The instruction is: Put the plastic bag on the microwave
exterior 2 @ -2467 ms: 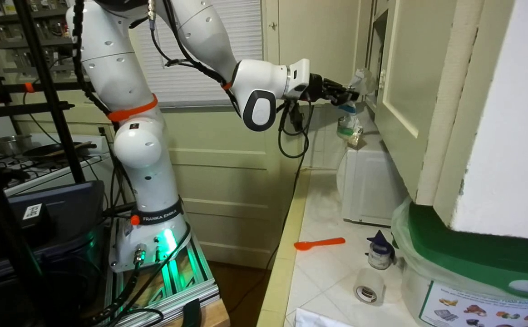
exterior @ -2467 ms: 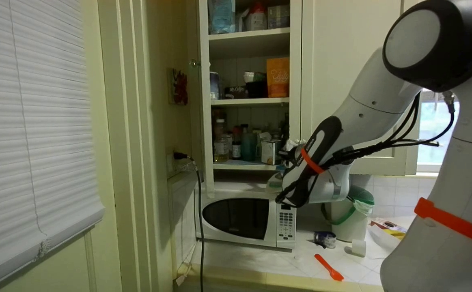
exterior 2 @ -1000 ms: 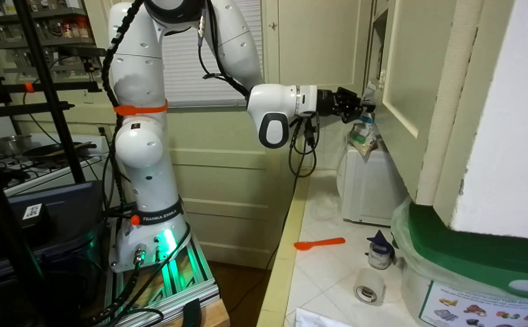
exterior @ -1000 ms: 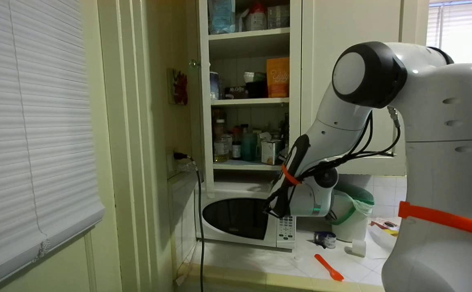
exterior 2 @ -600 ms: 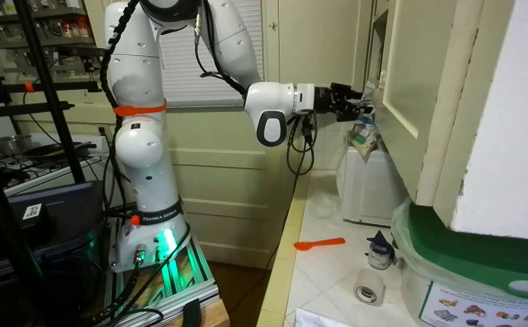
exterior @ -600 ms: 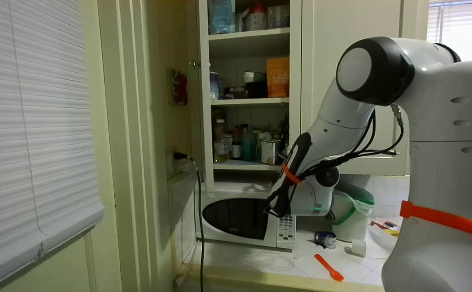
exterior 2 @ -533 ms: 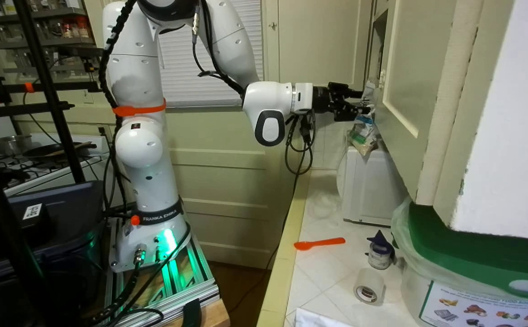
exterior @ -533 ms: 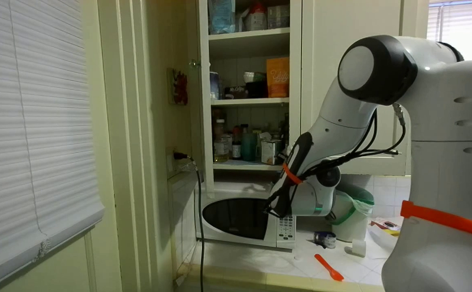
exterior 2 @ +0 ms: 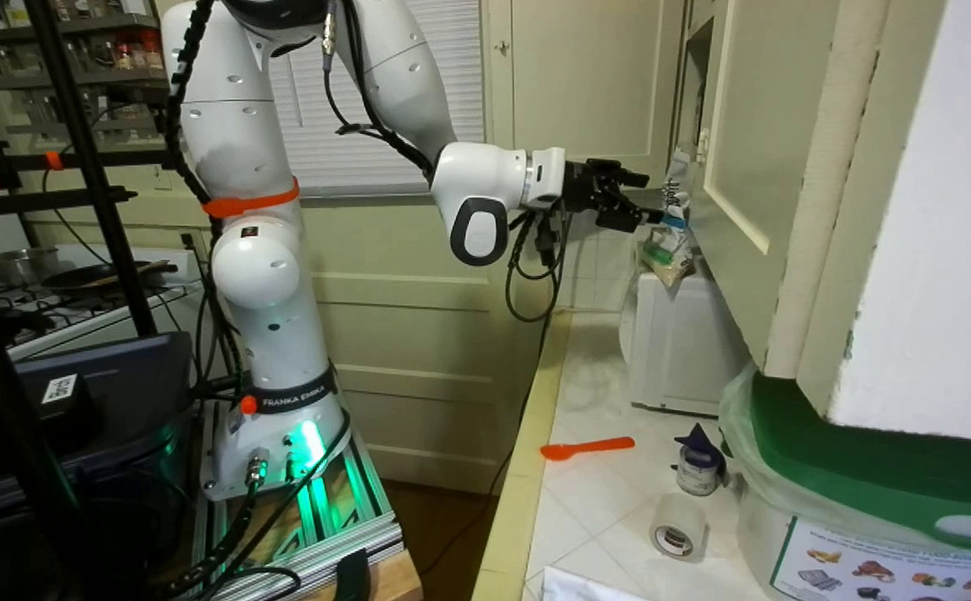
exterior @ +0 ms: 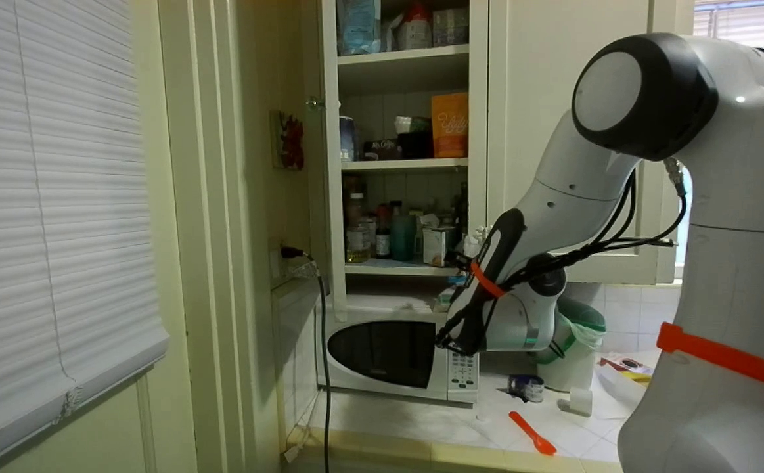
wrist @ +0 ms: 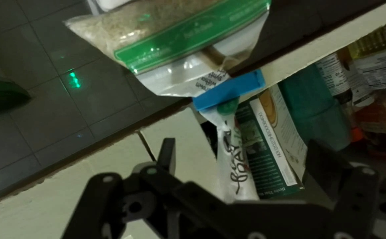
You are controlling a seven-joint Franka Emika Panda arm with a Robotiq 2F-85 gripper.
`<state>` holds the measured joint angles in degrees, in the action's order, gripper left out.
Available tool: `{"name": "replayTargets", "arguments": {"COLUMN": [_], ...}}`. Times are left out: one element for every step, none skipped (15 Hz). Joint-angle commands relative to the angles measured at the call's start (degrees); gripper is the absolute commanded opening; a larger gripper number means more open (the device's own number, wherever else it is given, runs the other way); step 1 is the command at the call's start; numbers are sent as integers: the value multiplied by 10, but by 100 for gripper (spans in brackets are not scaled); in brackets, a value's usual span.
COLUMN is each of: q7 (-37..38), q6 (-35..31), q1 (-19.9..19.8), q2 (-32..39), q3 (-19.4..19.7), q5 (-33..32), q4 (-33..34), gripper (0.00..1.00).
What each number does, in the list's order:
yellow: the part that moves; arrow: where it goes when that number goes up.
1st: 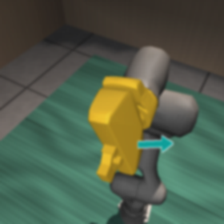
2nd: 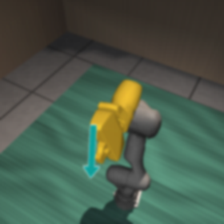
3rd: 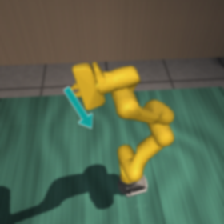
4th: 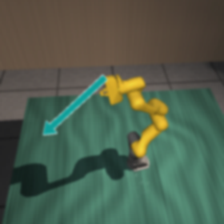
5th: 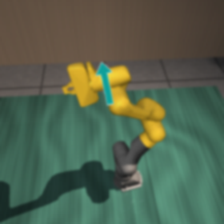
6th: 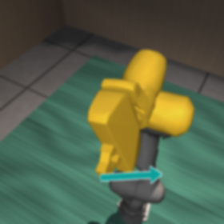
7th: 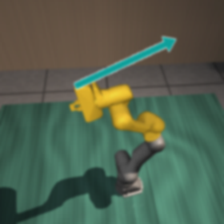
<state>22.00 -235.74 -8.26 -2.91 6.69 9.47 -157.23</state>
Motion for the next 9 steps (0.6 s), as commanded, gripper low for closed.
{"name": "replayTargets", "arguments": {"q7": [-75,-98,-116,-131,-148,-161,-179,-194,-206], "q6": [87,119,167,205,236,279,325,365,409], "q1": [-5,-8,-9,-12,-16,-19,-21,-28,-37], "q2": [-64,-77,-75,-92,-139,-151,-148,-167,-189], "q3": [12,15,17,19,21,21,18,15,9], "q5": [6,7,5,5,1,2,12,14,18], "q4": [-24,-23,1,0,-39,-30,-1,-1,-2], "gripper": [100,100,100,100,100,100,100,100,100]}}
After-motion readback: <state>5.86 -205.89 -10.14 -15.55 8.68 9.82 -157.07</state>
